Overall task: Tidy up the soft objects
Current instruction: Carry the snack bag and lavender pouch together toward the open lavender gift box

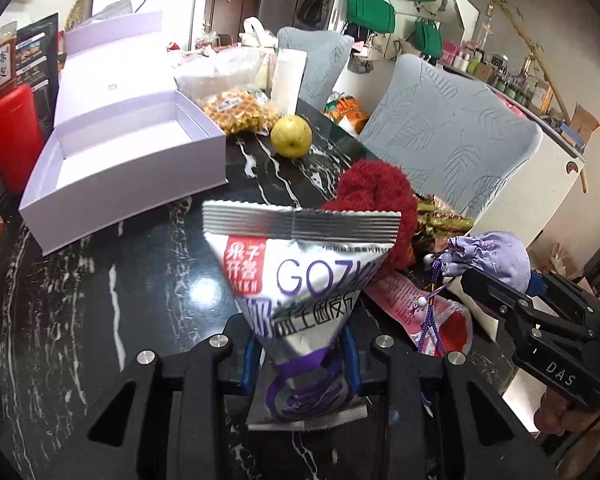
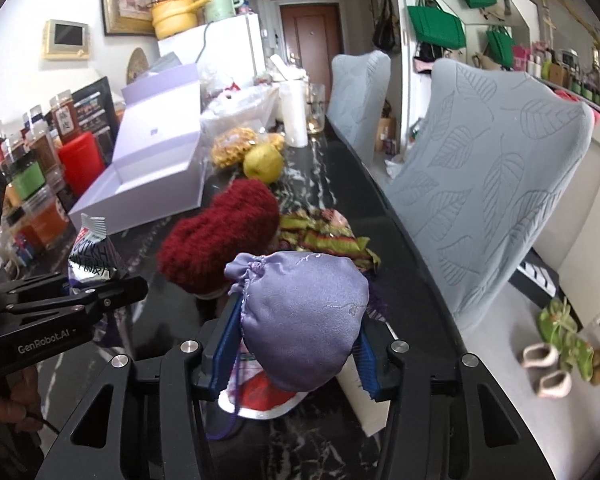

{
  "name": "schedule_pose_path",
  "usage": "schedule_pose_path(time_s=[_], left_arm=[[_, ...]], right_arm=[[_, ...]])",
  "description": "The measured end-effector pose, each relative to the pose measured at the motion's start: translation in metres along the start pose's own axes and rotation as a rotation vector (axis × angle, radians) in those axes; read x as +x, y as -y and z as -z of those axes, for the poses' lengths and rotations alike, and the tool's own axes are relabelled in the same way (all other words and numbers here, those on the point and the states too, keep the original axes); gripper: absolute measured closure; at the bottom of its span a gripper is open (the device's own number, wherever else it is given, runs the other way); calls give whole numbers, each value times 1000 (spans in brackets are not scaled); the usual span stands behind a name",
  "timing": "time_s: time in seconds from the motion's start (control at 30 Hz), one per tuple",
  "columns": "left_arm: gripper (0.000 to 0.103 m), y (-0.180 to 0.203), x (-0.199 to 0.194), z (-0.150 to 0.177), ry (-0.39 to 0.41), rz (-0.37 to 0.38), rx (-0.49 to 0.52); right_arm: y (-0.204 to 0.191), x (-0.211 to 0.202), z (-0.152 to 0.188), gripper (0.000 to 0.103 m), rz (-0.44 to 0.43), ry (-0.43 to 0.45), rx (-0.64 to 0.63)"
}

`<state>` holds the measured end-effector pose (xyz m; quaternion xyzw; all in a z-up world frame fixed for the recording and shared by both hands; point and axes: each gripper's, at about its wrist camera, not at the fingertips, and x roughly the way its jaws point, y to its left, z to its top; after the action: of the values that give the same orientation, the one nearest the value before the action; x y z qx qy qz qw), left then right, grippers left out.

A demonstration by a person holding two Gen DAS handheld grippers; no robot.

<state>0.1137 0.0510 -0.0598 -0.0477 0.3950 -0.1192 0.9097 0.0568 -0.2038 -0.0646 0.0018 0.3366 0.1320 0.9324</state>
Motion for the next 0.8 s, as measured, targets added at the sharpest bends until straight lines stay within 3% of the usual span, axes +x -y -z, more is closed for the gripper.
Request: schedule_pose_path(time_s=[0.37,0.8], left_arm=[[70,-17,-45,2,93,-50,-43],[70,-53,-93,14,158,-208,-110]], right_arm=[[-32,-16,-4,54,-66,34,-58],[-89,-7,-7,54,-248,25,-157]])
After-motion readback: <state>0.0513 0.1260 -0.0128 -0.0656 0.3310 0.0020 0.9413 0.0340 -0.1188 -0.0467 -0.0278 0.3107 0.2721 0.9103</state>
